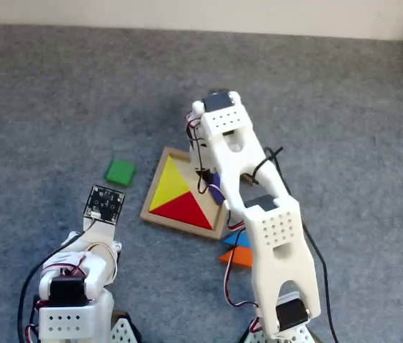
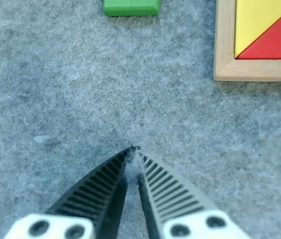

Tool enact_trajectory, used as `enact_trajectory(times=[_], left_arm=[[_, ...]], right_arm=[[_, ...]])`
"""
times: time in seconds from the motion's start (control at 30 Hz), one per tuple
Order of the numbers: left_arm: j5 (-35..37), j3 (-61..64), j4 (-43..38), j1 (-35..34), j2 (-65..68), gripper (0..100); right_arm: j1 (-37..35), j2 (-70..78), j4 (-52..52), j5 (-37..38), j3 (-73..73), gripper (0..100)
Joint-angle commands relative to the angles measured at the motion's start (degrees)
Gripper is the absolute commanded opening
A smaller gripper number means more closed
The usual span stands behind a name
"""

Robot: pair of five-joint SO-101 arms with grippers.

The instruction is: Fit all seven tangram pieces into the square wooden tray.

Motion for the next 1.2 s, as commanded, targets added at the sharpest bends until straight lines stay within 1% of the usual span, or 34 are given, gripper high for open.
enact_trajectory(times=[0.0,0.1,0.3,0.47,0.7,0.87,1.07,1.17], left_arm=[[0.2,1.0,0.2,-0.7,-0.4,0],[0.2,1.0,0.2,-0.7,-0.4,0],[0.2,1.0,0.2,-0.7,-0.4,0],[0.2,1.0,0.2,-0.7,-0.4,0],[0.2,1.0,0.2,-0.7,-0.4,0],[0.2,1.0,0.2,-0.7,-0.4,0],[0.2,1.0,0.2,-0.7,-0.4,0],[0.2,1.0,0.2,-0.7,-0.4,0]], right_arm=[[-2.6,0.9,-1.2,0.7,-2.2,36.1],[-3.1,0.9,0.7,0.7,-2.8,36.1],[-3.1,-4.2,4.5,0.7,-5.7,36.1],[-4.2,-5.5,4.4,0.7,-5.7,36.1],[-5.2,0.7,0.9,0.8,-5.8,36.1],[-2.1,3.6,1.5,2.9,-6.1,36.1],[1.3,3.5,1.6,3.1,-5.7,35.9],[2.1,3.3,1.6,3.2,-5.8,30.3]])
